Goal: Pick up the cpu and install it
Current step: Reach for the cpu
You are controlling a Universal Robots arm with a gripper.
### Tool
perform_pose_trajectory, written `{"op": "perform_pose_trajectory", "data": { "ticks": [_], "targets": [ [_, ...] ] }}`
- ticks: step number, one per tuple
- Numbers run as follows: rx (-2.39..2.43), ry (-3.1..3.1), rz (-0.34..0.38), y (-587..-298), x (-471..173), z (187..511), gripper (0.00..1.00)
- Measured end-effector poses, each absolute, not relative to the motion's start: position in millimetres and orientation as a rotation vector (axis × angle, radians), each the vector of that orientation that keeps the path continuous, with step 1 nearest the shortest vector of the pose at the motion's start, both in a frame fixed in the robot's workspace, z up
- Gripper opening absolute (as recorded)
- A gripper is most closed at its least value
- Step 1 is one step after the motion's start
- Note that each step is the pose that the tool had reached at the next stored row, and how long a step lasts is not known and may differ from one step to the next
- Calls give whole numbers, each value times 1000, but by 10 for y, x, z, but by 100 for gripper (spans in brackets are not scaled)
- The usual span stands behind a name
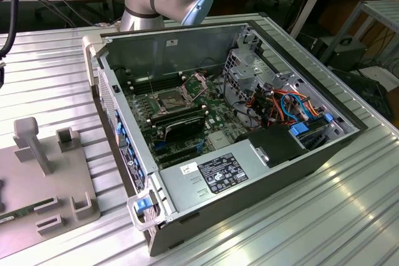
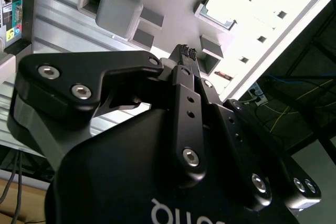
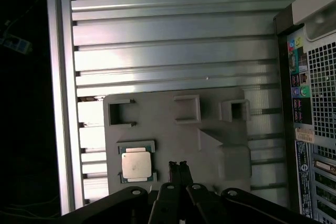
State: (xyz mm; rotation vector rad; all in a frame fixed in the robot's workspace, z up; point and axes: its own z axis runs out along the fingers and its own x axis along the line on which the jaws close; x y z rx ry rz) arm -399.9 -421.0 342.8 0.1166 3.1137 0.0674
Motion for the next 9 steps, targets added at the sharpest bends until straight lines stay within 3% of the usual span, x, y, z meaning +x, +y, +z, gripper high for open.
{"op": "perform_pose_trajectory", "data": {
  "ticks": [9],
  "targets": [
    [117,3114,67,-4210,-4001,3371,11]
  ]
}}
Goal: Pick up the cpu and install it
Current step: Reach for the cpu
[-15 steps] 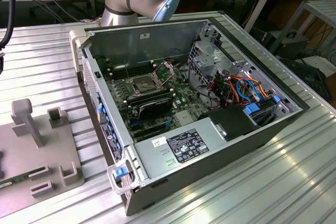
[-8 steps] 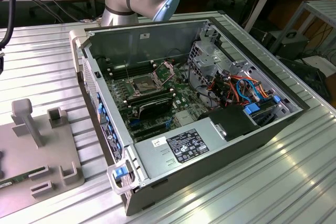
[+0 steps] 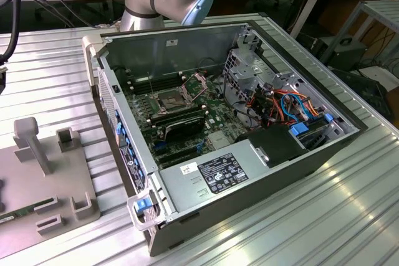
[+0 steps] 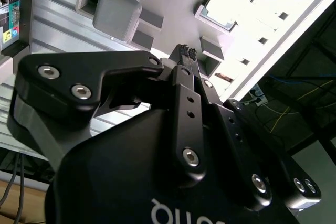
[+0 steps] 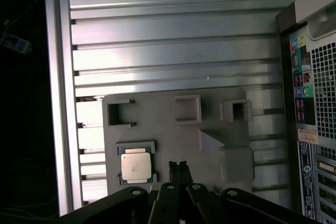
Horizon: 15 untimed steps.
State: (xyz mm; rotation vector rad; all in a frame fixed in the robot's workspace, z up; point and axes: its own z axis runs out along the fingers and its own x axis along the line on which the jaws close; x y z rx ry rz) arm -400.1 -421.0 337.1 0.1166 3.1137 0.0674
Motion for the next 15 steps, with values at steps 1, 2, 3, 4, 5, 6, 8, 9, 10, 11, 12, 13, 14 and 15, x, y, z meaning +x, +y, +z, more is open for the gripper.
{"op": "perform_pose_trajectory", "data": {
  "ticks": [1,2,3,4,5,6,8,9,10,11,12,13,14,15],
  "targets": [
    [117,3114,67,-4210,-4001,3370,11],
    [117,3114,67,-4210,-4001,3370,11],
    [117,3114,67,-4210,-4001,3370,11],
    [117,3114,67,-4210,-4001,3370,11],
    [117,3114,67,-4210,-4001,3370,11],
    [117,3114,67,-4210,-4001,3370,11],
    [117,3113,68,-4213,-4002,3367,11],
    [117,3113,68,-4217,-4003,3367,11],
    [117,3114,67,-4224,-4004,3369,11],
    [116,3114,67,-4233,-4008,3369,11],
    [117,3114,67,-4246,-4016,3369,11],
    [117,3113,68,-4261,-4025,3368,11],
    [116,3113,67,-4279,-4037,3366,11],
    [117,3113,68,-4295,-4048,3364,11]
  ]
}}
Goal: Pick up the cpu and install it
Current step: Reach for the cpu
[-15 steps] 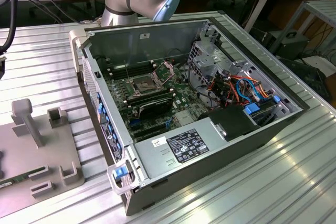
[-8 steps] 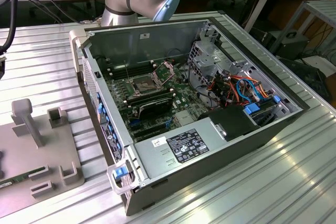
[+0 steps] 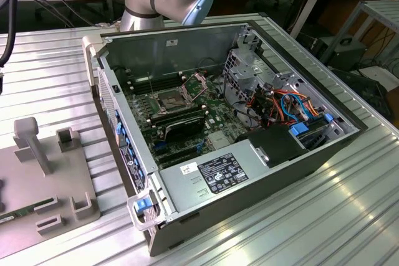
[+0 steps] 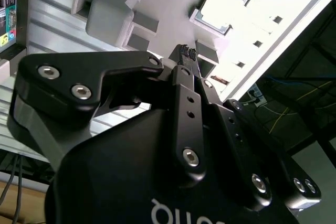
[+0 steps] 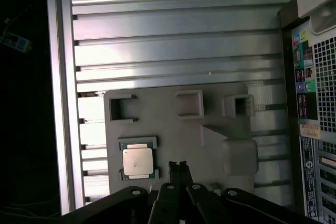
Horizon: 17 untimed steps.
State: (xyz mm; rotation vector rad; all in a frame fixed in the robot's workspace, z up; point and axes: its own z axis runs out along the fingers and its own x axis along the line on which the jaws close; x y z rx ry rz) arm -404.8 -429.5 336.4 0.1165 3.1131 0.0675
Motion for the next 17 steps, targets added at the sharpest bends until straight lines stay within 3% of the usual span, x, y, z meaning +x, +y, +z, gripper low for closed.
{"op": "perform_pose_trajectory", "data": {
  "ticks": [17],
  "targets": [
    [117,3113,67,-4374,-4153,3169,11]
  ]
}}
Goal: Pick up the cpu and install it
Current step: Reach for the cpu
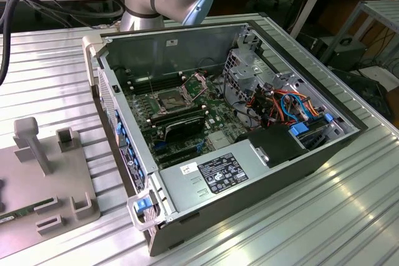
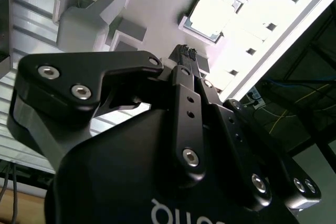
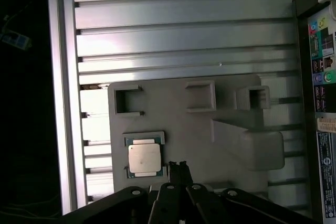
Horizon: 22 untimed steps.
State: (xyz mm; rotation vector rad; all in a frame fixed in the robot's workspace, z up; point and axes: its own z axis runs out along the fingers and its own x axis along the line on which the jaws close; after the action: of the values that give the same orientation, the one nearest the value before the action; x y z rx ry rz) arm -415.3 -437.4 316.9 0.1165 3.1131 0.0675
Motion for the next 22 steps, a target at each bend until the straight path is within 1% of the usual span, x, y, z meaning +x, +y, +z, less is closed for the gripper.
{"op": "perform_pose_trajectory", "data": {
  "ticks": [22],
  "targets": [
    [116,3113,68,-4371,-4243,3118,11]
  ]
}}
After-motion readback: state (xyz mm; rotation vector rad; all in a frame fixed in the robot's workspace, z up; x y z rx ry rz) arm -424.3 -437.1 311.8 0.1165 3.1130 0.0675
